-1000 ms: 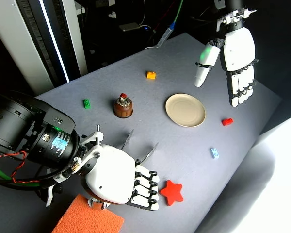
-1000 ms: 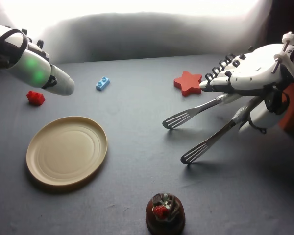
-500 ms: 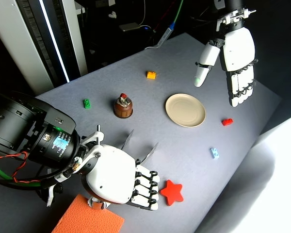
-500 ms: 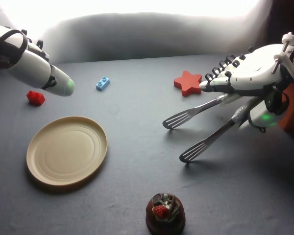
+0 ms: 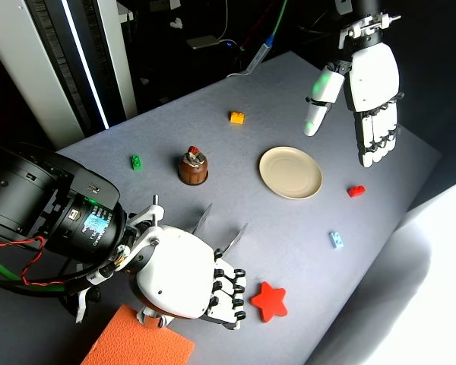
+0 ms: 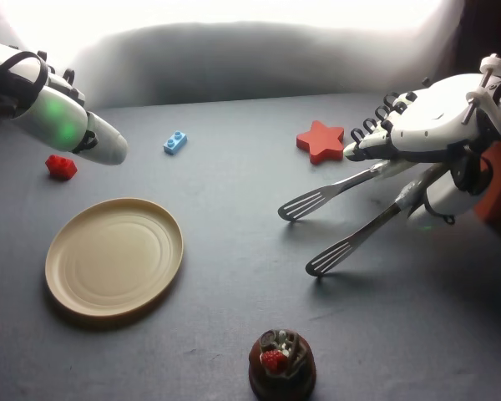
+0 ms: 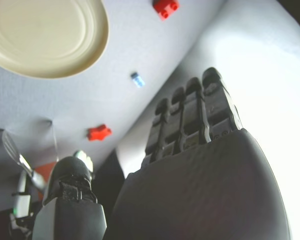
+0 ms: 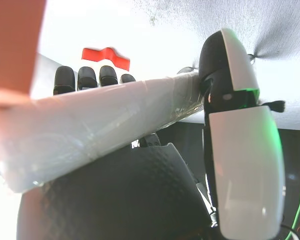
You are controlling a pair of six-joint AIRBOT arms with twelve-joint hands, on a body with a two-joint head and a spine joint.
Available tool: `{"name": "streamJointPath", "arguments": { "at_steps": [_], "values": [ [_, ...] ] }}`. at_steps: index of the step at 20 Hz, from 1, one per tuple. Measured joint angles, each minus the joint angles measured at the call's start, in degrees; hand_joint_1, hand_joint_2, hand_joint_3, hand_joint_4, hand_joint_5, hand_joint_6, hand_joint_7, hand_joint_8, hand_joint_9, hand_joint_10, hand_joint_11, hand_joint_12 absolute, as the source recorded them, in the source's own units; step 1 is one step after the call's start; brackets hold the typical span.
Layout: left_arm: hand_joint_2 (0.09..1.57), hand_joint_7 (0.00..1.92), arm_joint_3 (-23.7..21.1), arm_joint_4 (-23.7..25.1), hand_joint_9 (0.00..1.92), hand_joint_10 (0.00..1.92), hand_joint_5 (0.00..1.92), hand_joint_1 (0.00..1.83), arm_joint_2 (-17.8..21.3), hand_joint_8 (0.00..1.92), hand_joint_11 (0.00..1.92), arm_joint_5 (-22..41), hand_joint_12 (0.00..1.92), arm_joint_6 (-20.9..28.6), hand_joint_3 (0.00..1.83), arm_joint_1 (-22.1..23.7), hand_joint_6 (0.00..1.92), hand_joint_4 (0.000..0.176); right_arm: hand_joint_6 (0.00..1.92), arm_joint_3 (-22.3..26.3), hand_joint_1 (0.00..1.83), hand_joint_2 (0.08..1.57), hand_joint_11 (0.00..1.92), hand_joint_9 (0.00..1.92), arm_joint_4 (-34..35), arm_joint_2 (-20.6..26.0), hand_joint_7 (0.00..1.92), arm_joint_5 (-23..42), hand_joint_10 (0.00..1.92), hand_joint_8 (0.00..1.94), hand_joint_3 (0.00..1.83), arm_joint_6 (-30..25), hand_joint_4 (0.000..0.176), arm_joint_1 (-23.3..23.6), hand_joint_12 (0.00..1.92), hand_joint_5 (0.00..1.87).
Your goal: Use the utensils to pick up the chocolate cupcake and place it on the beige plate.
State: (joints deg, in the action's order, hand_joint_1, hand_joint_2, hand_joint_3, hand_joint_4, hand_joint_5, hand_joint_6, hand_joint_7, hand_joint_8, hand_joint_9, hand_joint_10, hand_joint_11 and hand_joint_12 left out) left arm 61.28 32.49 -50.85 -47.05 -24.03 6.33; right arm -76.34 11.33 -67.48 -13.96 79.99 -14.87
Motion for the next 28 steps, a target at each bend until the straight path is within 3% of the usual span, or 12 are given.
{"name": "streamJointPath", "arguments": {
  "at_steps": [2,6,11,14,15,16,17,18,19,22,24,28],
  "values": [
    [1.10,0.00,0.00,0.02,0.01,0.00,0.00,0.01,0.00,0.00,0.00,0.07,0.00,-0.17,0.00,-0.02,0.00,0.000,0.01,0.00,0.84,1.07,0.00,0.25,0.02,0.00,0.24,0.00,0.02,0.01,0.00,0.00,0.000,0.07,0.75,0.23],
    [1.10,0.00,0.00,0.00,0.00,0.00,0.00,0.00,0.00,0.00,0.01,0.24,0.00,-1.55,0.00,0.00,0.00,0.000,0.00,0.00,0.87,1.08,0.00,0.30,0.02,0.00,0.27,0.24,0.02,0.01,0.00,0.50,0.000,0.11,0.83,0.22],
    [1.09,0.02,0.00,0.02,0.02,0.01,0.02,0.04,0.00,0.00,0.03,0.26,0.02,-1.66,0.00,-0.02,0.00,0.000,0.02,0.00,0.86,1.10,0.02,0.53,-0.04,0.02,0.50,0.26,0.12,0.04,0.00,0.76,0.000,0.33,1.28,0.34],
    [1.10,0.00,-0.66,1.05,0.01,0.00,0.00,0.05,0.00,0.00,0.01,0.37,0.01,-2.69,0.00,0.00,0.00,0.000,0.02,0.00,0.87,1.10,0.11,0.35,-0.17,0.02,0.60,0.39,0.82,0.10,0.00,0.83,0.000,0.35,1.44,0.45],
    [1.10,0.00,-0.66,1.29,0.01,0.00,0.00,0.05,0.00,0.00,0.01,0.42,0.01,-2.71,0.00,0.00,0.00,0.000,0.02,0.00,0.87,1.10,0.11,0.35,-0.17,0.02,0.60,0.44,0.82,0.10,0.00,0.83,0.000,0.35,1.44,0.45],
    [1.10,0.00,-0.66,1.40,0.00,0.00,0.00,0.04,0.00,0.00,0.00,0.42,0.00,-2.69,0.00,0.00,0.00,0.000,0.05,0.00,0.88,1.09,0.18,0.32,-0.17,0.02,0.53,0.48,1.06,0.38,0.00,0.83,0.000,0.35,1.53,0.50],
    [1.10,0.00,-0.66,1.29,0.00,0.00,0.00,0.04,0.00,0.00,0.00,0.37,0.00,-2.69,0.00,0.00,0.00,0.000,0.05,0.00,0.88,1.09,0.18,0.32,-0.17,0.02,0.53,0.52,1.06,0.38,0.00,0.81,0.000,0.35,1.53,0.50],
    [1.10,0.00,-0.66,0.59,0.02,0.00,0.00,0.02,0.00,0.00,0.01,0.35,0.01,-2.69,0.00,0.00,0.00,0.000,0.12,0.00,0.88,1.09,0.20,0.24,-0.17,0.02,0.32,0.61,1.43,1.11,0.00,0.81,0.000,0.33,1.77,0.55],
    [1.10,0.01,-0.63,-0.46,0.02,0.00,0.01,0.03,0.00,0.00,0.02,0.26,0.01,-2.71,0.00,0.24,0.00,0.000,0.36,0.00,0.89,1.10,0.20,0.24,-0.17,0.02,0.32,0.68,1.46,1.18,0.00,0.81,0.000,0.35,1.80,0.48],
    [1.10,0.02,-0.66,-1.42,0.02,0.00,0.01,0.05,-0.02,0.00,0.02,0.26,0.02,-2.69,0.00,0.46,0.00,0.000,0.68,0.00,0.93,1.11,0.19,0.25,-0.11,0.09,0.35,0.68,1.51,1.24,0.00,0.68,0.000,0.35,1.85,0.39],
    [1.10,0.00,-0.66,-1.20,0.01,0.00,0.00,0.04,-0.02,0.00,0.01,0.17,0.01,-2.69,0.00,0.46,0.00,0.000,0.82,0.00,0.95,1.12,0.18,0.20,-0.24,0.13,0.30,0.68,1.59,1.34,0.00,0.70,0.000,0.35,1.90,0.40],
    [1.09,0.01,-0.55,0.11,0.01,0.00,0.01,0.04,-0.07,0.00,0.01,-0.09,0.02,-2.69,0.00,1.05,0.00,0.000,0.94,0.00,1.01,1.11,0.18,0.23,-0.20,0.13,0.34,0.74,1.53,1.28,0.00,0.68,0.000,0.35,1.87,0.45]
  ]
}}
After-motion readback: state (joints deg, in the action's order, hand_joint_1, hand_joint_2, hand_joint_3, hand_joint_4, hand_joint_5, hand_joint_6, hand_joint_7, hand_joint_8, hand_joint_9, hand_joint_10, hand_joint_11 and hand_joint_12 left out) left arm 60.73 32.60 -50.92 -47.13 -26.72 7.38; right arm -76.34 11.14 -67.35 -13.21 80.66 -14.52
